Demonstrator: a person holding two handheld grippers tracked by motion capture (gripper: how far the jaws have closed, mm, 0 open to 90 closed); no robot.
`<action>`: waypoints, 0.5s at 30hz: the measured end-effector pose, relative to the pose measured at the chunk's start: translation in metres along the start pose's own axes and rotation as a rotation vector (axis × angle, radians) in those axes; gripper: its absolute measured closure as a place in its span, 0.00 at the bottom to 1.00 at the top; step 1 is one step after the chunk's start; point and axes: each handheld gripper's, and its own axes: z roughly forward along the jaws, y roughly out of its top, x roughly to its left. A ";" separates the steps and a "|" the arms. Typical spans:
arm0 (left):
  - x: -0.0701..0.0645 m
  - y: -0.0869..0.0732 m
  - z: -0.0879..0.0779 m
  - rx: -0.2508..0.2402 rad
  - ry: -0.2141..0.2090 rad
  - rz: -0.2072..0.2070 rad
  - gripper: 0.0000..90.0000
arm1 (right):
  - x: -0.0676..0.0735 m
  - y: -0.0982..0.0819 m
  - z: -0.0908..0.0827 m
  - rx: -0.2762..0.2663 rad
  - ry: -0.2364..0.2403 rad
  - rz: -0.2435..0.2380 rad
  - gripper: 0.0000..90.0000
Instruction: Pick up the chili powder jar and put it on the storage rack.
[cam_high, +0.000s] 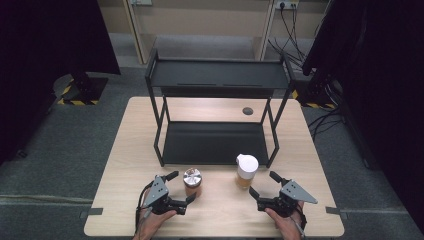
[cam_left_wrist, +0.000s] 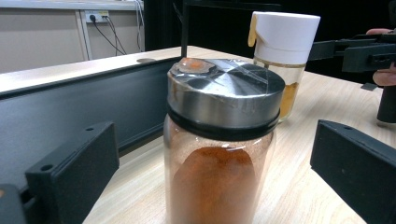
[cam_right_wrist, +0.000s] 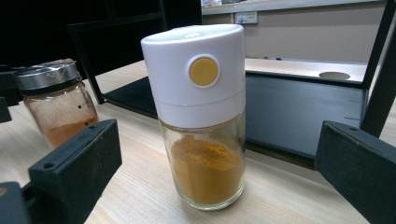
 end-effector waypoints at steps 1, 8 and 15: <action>0.000 0.000 0.000 0.000 0.000 0.000 0.00 | 0.000 0.000 0.000 0.000 0.000 0.000 0.01; -0.001 0.004 0.009 0.020 -0.001 0.008 0.02 | -0.001 0.000 0.000 0.000 0.001 0.005 0.01; -0.001 0.007 0.014 0.031 0.008 0.013 0.02 | -0.001 0.000 0.000 0.000 0.005 0.004 0.01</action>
